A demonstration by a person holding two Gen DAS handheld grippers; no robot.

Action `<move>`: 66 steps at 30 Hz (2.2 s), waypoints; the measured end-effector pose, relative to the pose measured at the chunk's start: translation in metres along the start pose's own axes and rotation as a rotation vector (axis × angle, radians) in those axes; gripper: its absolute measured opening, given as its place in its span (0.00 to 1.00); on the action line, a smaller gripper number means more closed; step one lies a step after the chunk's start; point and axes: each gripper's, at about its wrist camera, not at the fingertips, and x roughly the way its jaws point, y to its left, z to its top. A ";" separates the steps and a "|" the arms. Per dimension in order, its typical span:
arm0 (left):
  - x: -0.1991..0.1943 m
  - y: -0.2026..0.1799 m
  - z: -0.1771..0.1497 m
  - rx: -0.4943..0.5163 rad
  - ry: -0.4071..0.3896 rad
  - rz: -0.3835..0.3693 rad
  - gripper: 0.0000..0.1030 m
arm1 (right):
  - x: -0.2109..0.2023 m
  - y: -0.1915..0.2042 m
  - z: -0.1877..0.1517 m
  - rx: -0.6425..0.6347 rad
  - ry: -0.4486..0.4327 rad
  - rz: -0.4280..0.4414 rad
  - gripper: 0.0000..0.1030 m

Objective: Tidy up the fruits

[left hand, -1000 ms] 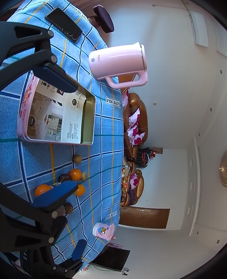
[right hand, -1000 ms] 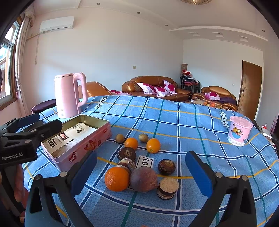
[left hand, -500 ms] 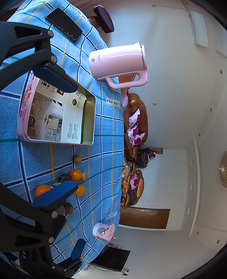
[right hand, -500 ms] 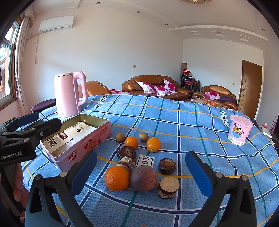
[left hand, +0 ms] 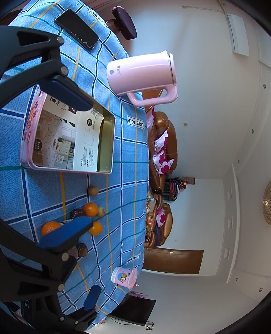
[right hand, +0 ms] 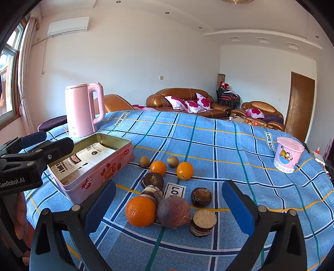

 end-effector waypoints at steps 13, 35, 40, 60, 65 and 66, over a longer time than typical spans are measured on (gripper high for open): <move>0.008 -0.010 -0.008 0.006 0.023 -0.010 1.00 | 0.000 -0.007 -0.002 0.006 0.005 -0.019 0.99; 0.052 -0.082 -0.045 0.078 0.213 -0.173 0.89 | 0.001 -0.068 -0.030 0.133 0.025 -0.133 0.99; 0.060 -0.092 -0.052 0.106 0.255 -0.185 0.84 | -0.001 -0.073 -0.033 0.148 0.018 -0.128 0.99; 0.064 -0.067 -0.046 0.020 0.277 -0.300 0.46 | 0.008 -0.053 -0.032 0.076 -0.003 -0.093 0.99; 0.063 -0.059 -0.041 0.054 0.231 -0.228 0.46 | 0.014 -0.036 -0.025 0.010 -0.002 -0.043 0.97; 0.064 -0.058 -0.042 0.051 0.231 -0.228 0.46 | 0.017 -0.032 -0.025 -0.005 0.008 -0.031 0.93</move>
